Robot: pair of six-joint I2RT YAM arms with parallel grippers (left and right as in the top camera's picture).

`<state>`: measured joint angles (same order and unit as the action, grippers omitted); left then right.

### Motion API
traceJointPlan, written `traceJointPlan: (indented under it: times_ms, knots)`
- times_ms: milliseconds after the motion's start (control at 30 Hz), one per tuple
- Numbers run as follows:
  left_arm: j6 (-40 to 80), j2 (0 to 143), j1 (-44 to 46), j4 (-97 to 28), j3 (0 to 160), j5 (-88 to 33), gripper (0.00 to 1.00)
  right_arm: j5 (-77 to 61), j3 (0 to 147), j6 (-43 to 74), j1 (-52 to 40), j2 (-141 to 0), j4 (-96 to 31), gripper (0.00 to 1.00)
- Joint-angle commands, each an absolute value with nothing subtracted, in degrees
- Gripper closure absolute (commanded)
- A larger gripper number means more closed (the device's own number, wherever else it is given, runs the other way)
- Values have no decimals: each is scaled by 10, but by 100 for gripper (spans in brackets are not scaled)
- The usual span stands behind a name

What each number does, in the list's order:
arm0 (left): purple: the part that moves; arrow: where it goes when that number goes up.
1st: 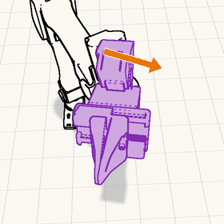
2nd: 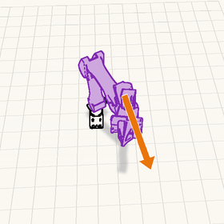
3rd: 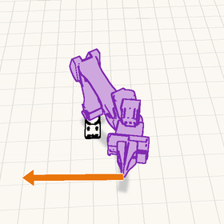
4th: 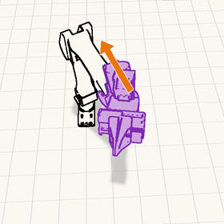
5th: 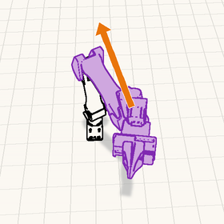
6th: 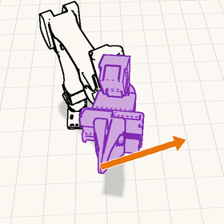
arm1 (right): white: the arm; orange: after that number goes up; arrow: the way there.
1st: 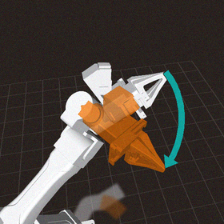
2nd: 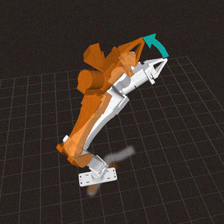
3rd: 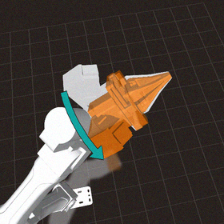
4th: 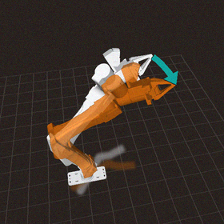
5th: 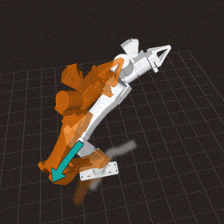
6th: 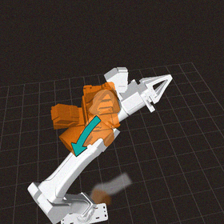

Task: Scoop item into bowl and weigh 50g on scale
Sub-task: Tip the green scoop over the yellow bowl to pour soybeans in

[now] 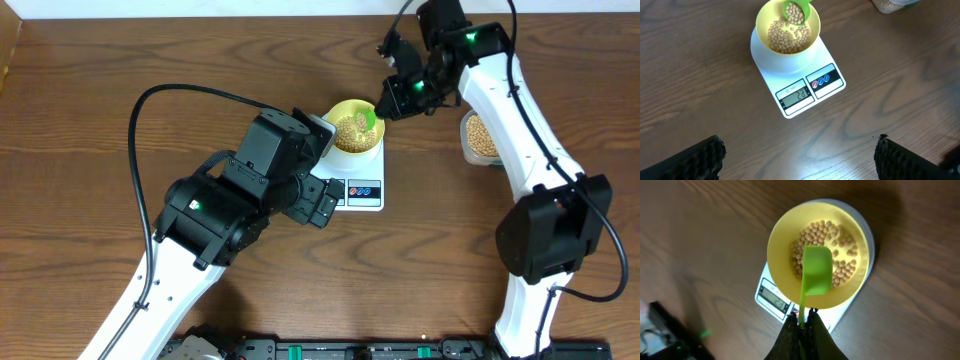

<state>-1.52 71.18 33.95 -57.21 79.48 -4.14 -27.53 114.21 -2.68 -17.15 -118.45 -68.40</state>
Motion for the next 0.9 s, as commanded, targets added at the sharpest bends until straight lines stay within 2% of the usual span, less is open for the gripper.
traceJointPlan:
  times_ms: [0, 867]
  knots:
    - [-19, 710, 338, -574, 808, -34, 2, -225, 1175, -53, -191, -1185, -695, 99]
    - [-19, 710, 338, -574, 808, -34, 3, 12, 1231, -119, -290, -1185, -724, 99]
